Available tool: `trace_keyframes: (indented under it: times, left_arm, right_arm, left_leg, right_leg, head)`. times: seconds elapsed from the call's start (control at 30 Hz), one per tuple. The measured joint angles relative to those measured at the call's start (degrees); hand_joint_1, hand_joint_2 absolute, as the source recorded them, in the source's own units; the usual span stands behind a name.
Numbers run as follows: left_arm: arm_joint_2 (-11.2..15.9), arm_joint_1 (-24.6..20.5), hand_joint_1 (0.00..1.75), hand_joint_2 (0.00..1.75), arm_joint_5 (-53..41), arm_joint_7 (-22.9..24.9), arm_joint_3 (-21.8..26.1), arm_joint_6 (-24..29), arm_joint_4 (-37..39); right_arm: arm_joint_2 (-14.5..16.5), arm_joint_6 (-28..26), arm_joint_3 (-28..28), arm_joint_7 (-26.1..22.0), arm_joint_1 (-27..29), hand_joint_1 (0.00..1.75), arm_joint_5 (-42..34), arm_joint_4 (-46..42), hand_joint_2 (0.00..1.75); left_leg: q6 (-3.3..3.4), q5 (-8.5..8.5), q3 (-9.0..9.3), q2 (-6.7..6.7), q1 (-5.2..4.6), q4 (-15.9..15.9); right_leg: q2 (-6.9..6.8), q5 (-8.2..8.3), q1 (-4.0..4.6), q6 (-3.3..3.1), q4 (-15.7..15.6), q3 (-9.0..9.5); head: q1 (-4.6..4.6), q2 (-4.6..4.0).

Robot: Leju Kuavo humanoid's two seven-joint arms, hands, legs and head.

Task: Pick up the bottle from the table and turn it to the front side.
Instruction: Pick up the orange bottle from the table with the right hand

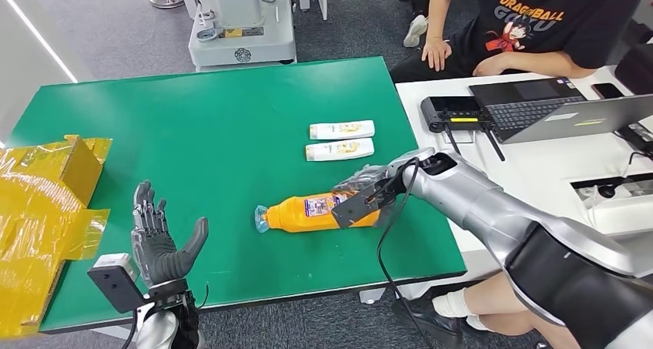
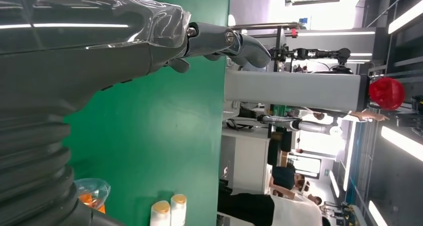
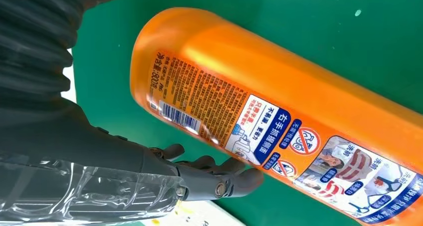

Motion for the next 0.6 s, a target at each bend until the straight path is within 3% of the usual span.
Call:
trace_keyframes:
  times: [0.6]
  left_arm:
    - [0.01,-0.47,0.00,1.75,1.21,-0.02,0.00,1.04,1.10]
  right_arm:
    - [0.45,-2.13,4.98,-1.45,1.70,0.00,-1.78,2.09,1.75]
  left_leg:
    - [0.00,0.00,0.02,-0.01,0.00,-0.01]
  right_leg:
    - [-0.01,0.00,0.00,0.00,0.00,0.04]
  head:
    - [-0.01,0.00]
